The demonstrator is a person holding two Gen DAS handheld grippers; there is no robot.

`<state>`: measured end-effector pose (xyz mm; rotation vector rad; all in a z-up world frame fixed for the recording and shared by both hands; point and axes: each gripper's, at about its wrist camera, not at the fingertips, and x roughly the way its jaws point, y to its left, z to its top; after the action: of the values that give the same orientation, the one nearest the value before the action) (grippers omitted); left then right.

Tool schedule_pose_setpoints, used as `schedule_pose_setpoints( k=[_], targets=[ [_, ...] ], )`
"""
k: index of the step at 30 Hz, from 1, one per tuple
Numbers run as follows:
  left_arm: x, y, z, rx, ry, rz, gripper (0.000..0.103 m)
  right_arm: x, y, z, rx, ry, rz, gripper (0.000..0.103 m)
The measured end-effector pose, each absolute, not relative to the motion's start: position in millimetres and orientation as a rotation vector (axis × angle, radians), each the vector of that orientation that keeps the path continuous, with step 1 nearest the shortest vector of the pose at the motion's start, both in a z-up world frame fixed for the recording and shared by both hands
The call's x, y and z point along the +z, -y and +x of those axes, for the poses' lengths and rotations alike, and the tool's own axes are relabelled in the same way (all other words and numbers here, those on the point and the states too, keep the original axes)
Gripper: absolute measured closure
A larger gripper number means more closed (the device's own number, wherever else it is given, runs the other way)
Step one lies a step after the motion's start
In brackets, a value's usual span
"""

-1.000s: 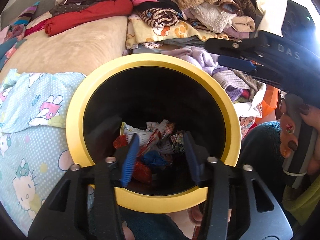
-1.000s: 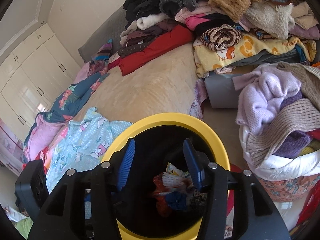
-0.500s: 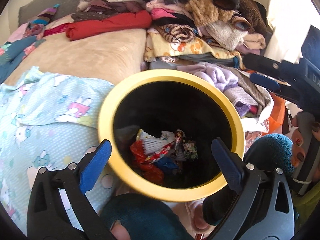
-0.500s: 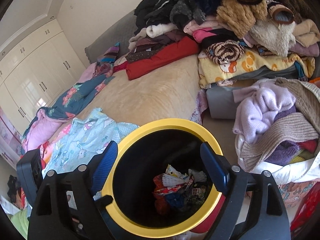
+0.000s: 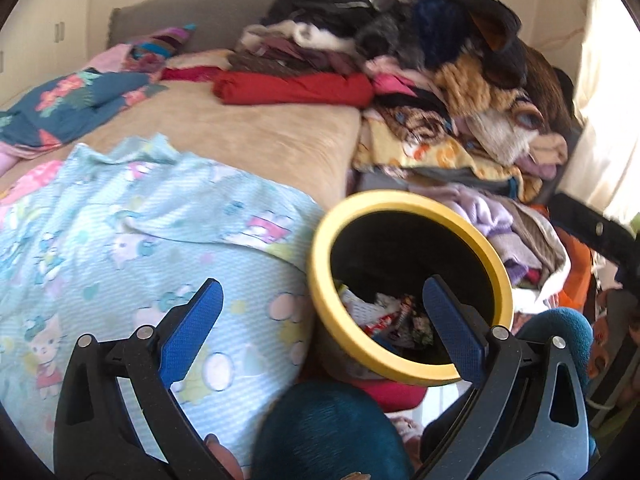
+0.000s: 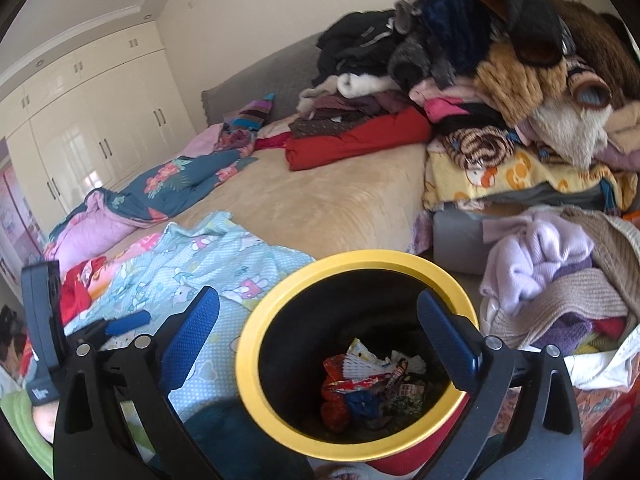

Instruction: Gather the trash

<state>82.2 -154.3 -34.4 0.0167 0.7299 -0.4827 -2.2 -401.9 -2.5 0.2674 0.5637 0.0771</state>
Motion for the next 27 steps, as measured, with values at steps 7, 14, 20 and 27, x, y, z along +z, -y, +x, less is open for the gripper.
schedule_pose_setpoints(
  k=[7, 14, 20, 27],
  targets=[
    [-19, 117, 59, -0.404, -0.628, 0.01, 0.011, -1, 357, -18, 0.119, -0.48, 0.193, 0.006],
    [-10, 85, 30, -0.324, -0.501, 0.012, 0.011, -5, 321, -43, 0.121, -0.355, 0.196, 0.006],
    [-10, 76, 13, -0.29, -0.439, 0.001, 0.011, -9, 300, -62, 0.097, -0.247, 0.11, 0.006],
    [-14, 73, 10, -0.268, -0.417, -0.01, 0.011, -13, 307, -62, 0.036, -0.213, 0.098, 0.006]
  ],
)
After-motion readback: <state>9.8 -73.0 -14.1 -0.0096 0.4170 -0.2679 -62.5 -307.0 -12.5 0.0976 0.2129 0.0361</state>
